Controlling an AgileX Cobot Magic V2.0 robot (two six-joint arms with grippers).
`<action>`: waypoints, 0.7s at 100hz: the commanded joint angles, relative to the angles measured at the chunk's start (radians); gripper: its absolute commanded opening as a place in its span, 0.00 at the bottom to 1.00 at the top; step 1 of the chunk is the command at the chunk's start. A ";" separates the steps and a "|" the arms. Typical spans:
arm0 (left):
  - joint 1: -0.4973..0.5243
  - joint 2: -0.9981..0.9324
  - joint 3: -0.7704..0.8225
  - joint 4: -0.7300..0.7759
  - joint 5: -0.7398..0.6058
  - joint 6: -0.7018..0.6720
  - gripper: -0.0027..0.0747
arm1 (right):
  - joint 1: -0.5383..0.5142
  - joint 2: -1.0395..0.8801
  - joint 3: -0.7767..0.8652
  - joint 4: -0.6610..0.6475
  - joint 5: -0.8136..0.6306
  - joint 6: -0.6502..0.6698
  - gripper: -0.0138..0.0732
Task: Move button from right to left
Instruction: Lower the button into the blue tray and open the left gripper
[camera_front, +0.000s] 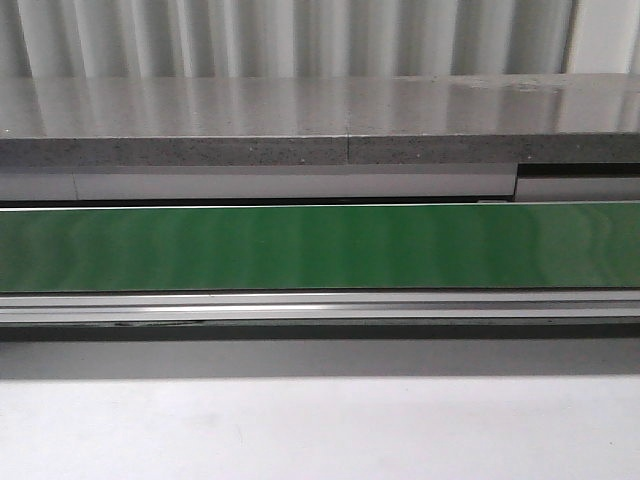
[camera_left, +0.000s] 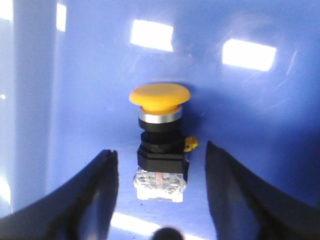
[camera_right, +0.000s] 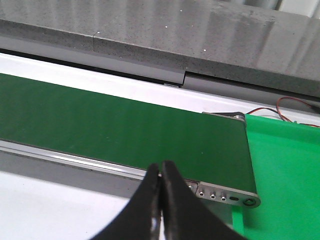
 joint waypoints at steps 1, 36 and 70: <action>0.003 -0.112 -0.031 -0.043 -0.023 -0.006 0.32 | 0.002 0.014 -0.023 0.006 -0.082 -0.008 0.08; -0.002 -0.341 -0.029 -0.257 -0.074 0.006 0.01 | 0.002 0.014 -0.023 0.006 -0.082 -0.008 0.08; -0.201 -0.516 0.047 -0.296 -0.149 0.065 0.01 | 0.002 0.014 -0.023 0.006 -0.082 -0.008 0.08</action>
